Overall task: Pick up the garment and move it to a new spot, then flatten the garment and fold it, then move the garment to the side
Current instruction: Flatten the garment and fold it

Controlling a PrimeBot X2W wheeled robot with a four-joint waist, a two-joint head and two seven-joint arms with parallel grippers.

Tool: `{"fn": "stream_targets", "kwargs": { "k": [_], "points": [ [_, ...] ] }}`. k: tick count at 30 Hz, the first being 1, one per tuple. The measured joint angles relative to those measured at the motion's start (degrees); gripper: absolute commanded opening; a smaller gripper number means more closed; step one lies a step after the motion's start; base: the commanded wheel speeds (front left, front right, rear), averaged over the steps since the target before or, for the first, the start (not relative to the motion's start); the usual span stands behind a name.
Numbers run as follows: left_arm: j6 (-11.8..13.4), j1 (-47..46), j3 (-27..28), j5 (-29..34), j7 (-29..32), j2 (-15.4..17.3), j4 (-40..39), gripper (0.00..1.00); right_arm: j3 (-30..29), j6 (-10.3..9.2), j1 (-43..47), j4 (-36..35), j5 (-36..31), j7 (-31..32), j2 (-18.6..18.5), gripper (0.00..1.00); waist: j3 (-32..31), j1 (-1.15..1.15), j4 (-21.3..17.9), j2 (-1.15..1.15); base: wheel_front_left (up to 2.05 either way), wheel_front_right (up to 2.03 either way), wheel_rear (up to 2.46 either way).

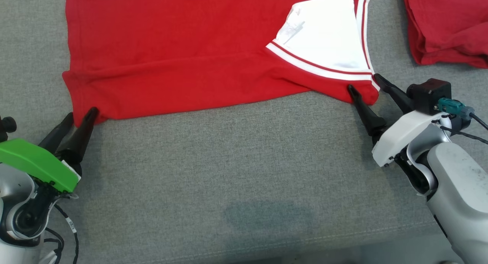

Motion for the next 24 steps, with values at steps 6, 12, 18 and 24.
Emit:
{"fn": "stream_targets", "kwargs": {
  "k": [6, 12, 18, 24],
  "points": [
    [0.4, 0.0, -0.1, -0.6, 1.7, 0.0, 0.1, 1.0, 0.2, 0.01, -0.1, 0.1, 0.0, 0.0, 0.1, 1.0, 0.3, 0.0, 0.0, 0.0, 0.0, 0.0, 0.0],
    [0.6, -0.1, 0.0, -1.6, 3.7, 0.4, -0.2, 0.18, 1.0, 0.08, -1.0, 0.6, 0.0, 0.4, 0.5, 1.0, 0.5, 0.0, -0.8, 0.0, 0.0, 0.0, 0.0],
    [0.8, -0.2, -0.4, -2.0, 4.8, 0.3, -0.1, 0.0, 0.7, 0.1, -1.2, 0.6, 0.0, 0.4, 0.5, 1.0, 0.6, 0.0, -1.2, 0.0, 0.0, 0.0, 0.0],
    [0.9, -0.3, -0.3, -2.2, 5.3, 0.3, -0.1, 0.0, -0.1, -0.01, -1.3, 1.1, 0.1, 0.5, 0.5, 1.0, 0.6, 0.0, -1.2, 0.0, 0.0, 0.0, 0.0]
  ]
}}
